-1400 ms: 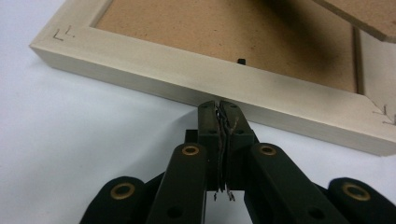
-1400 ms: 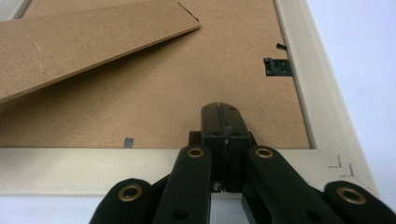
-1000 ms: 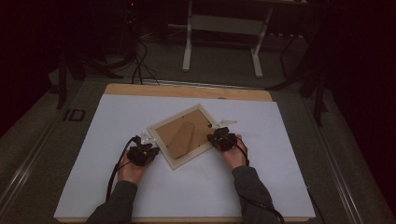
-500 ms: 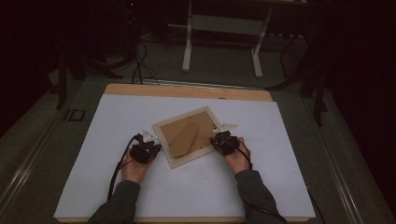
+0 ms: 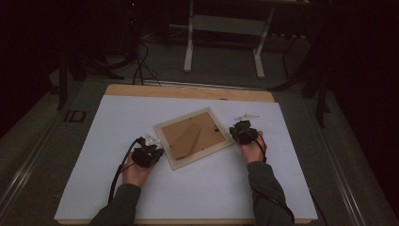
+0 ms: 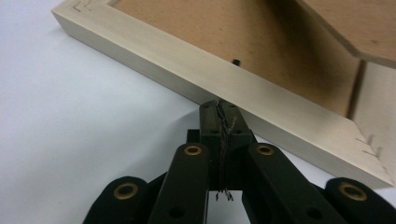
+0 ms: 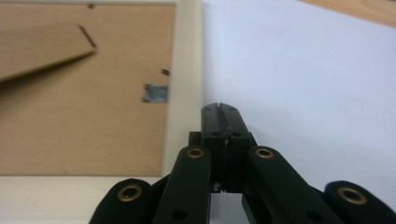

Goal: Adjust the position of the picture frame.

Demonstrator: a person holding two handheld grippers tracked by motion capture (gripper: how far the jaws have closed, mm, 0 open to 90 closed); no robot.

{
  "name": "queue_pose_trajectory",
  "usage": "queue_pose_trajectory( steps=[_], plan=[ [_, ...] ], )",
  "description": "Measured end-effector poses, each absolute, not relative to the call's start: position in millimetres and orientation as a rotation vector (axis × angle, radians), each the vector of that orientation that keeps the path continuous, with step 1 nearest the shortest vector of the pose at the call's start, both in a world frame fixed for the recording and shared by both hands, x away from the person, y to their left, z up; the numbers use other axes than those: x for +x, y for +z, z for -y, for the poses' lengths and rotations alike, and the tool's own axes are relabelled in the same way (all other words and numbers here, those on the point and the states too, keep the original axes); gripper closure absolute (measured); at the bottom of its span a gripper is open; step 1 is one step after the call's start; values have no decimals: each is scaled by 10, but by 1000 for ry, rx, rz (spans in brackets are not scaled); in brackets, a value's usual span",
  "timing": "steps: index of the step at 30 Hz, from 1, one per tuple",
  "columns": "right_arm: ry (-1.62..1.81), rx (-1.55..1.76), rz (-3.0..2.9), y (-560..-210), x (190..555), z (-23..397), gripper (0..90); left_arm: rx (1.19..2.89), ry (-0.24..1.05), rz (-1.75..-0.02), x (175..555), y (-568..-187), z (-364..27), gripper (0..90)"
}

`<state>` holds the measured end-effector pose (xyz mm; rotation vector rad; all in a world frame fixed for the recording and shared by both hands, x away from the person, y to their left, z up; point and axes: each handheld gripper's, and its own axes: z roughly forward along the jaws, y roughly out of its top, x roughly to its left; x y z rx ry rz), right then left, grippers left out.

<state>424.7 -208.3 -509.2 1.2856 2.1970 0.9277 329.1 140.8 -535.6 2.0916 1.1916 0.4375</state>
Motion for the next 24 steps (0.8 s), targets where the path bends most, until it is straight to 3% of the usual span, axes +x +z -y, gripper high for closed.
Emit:
queue_pose_trajectory(
  steps=[24],
  plan=[
    [894,1327,-2269,-5282,4173,2173,900,2095,377,-1228,3143,-5339,-1308,900]
  ],
)
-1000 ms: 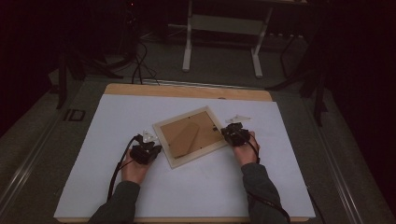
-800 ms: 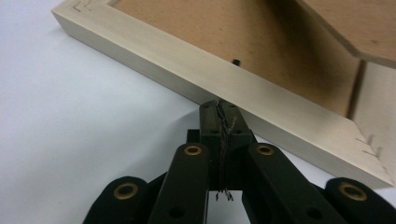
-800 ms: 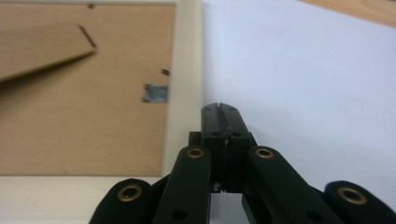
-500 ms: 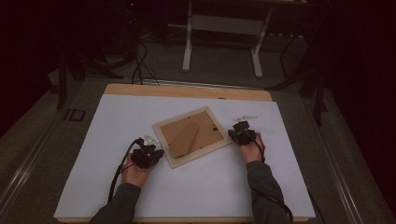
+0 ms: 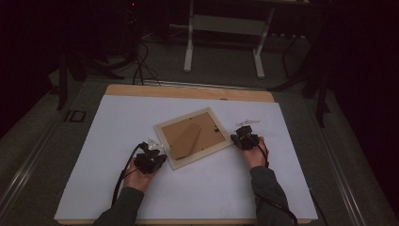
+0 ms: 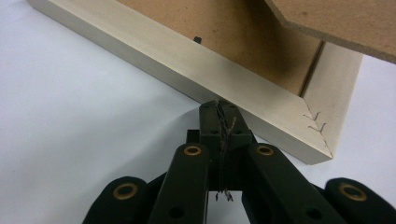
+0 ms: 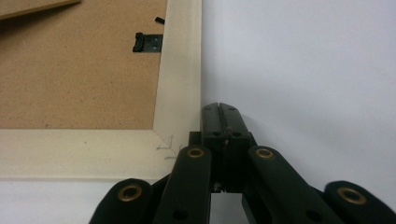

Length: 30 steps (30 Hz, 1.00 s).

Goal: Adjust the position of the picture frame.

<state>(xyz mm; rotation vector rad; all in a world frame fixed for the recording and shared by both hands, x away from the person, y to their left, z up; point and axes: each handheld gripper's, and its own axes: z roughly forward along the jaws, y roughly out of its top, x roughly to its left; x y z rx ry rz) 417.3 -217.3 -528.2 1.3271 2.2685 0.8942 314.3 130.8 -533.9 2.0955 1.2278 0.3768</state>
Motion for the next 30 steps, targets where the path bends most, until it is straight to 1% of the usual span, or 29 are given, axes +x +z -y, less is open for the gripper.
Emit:
queue_pose_trajectory(
  steps=[22,30],
  plan=[
    [911,1350,-2284,-5282,3929,2256,900,2053,421,-1264,3353,-5364,-1368,900],
    [927,1357,-2277,-5293,3852,2257,900,2017,398,-1279,3435,-5377,-1422,900]
  ],
)
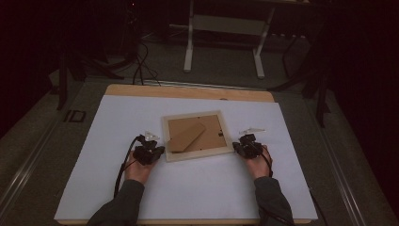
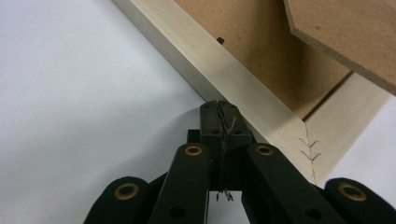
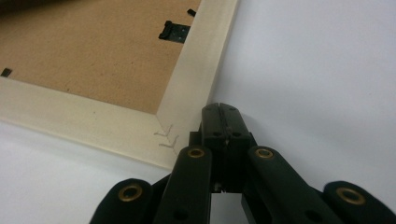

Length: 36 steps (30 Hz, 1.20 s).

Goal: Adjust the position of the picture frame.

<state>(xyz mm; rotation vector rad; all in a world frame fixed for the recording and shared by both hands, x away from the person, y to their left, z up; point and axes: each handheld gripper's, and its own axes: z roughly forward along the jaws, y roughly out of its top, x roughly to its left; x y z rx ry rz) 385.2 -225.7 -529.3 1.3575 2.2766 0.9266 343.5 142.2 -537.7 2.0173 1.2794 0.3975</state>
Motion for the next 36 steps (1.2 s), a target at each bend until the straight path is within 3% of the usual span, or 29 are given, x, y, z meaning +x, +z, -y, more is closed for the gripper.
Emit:
queue_pose_trajectory(
  steps=[17,36],
  plan=[
    [929,1316,-2313,-5298,3685,2244,900,1968,401,-1309,3602,-5396,-1478,900],
    [979,1320,-2306,-5321,3642,2304,900,1981,398,-1311,3462,-5386,-1428,900]
  ],
)
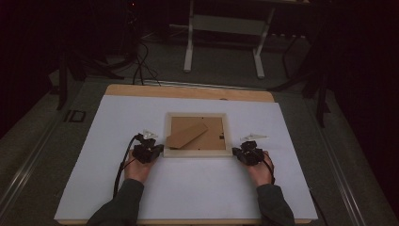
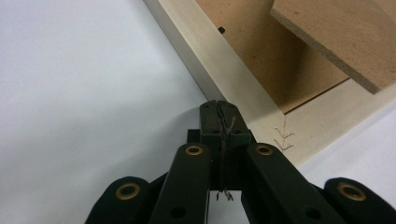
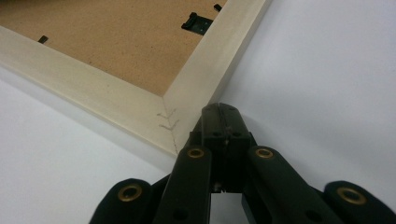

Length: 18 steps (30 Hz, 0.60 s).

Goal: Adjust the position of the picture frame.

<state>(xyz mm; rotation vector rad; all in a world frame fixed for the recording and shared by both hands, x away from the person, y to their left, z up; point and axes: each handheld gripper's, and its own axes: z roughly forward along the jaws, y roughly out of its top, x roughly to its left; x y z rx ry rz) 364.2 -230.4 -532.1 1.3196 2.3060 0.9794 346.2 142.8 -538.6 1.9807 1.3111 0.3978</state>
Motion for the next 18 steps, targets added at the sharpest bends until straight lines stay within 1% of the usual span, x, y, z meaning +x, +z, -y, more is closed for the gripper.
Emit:
queue_pose_trajectory(
  steps=[7,12,14,15,18],
  plan=[
    [1008,1348,-2296,-5329,3648,2345,900,1980,396,-1303,3460,-5392,-1418,900],
    [1014,1335,-2295,-5335,3641,2352,900,1967,344,-1297,3467,-5396,-1468,900],
    [1025,1324,-2293,-5339,3642,2358,898,1957,333,-1308,3469,-5392,-1481,871],
    [1033,1321,-2289,-5335,3644,2363,885,1956,339,-1310,3466,-5390,-1480,854],
    [1034,1309,-2272,-5324,3642,2365,854,1960,344,-1298,3458,-5384,-1483,851]
  ],
)
